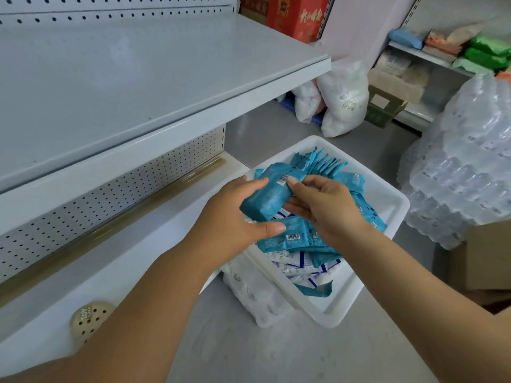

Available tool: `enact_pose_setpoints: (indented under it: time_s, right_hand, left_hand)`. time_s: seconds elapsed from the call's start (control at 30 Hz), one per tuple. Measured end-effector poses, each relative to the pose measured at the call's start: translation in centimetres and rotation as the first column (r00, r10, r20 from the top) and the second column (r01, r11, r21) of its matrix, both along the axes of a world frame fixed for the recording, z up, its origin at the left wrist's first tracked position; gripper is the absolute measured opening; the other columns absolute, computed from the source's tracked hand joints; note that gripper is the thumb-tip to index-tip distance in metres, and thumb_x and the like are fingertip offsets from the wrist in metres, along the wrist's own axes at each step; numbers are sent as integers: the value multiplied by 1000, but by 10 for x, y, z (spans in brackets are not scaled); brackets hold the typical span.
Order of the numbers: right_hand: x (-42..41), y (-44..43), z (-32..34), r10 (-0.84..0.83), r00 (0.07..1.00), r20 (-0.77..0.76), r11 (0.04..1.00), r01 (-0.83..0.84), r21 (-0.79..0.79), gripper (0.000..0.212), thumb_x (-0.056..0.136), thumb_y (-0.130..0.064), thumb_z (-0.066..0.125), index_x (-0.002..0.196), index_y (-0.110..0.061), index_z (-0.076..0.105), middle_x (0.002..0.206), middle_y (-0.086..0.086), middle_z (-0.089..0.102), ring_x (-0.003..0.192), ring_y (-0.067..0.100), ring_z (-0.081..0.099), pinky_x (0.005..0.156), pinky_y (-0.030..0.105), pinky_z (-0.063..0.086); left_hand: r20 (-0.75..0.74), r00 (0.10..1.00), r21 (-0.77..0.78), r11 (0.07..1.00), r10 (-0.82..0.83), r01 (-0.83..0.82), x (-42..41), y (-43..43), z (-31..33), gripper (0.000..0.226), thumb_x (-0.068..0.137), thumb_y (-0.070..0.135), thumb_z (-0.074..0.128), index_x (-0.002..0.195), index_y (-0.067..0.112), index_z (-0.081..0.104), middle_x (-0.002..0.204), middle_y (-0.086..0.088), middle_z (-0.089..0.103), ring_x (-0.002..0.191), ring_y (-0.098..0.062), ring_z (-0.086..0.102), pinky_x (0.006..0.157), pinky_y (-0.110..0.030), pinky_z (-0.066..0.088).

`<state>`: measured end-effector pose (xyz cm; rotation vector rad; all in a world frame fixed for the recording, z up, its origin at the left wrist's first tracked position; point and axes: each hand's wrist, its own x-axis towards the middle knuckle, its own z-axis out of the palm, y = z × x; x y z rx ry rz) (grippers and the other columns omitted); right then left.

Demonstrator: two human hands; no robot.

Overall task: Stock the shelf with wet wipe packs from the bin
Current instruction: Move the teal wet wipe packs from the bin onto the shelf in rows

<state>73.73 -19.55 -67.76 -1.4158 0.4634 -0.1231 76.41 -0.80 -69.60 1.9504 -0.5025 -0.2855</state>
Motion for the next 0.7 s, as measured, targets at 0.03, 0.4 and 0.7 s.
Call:
enact_pose_setpoints:
  time_s: [0.03,0.4,0.7]
  right_hand:
    - [0,3,1,9,1000,-6,999,-9,41,20,94,-12,68,105,5,64,93,20,76,84,26,76,69,25,60]
    - [9,-4,9,77,995,-69,929,-97,-358,49,80,-58,73,111,-21,67,108,0,73,102,17,70,91,37,57]
    - [12,0,8,122,992,-2,972,-120,-200,34,97,-36,63,98,-3,72,101,11,77,85,22,71,72,21,56]
  left_hand:
    - [23,1000,18,1000,-4,4,-1,0,-2,84,66,34,91,141,35,54,147,13,44,130,2,44,109,-22,39]
    - [-325,939,-237,951,114,-198,8,14,13,14,100,35,56,103,29,68,98,-3,76,86,-21,75,77,-40,62]
    - [-516,853,-253,938,76,-236,11,16,13,31,106,40,41,116,26,67,107,-4,76,103,-33,71,88,-48,58]
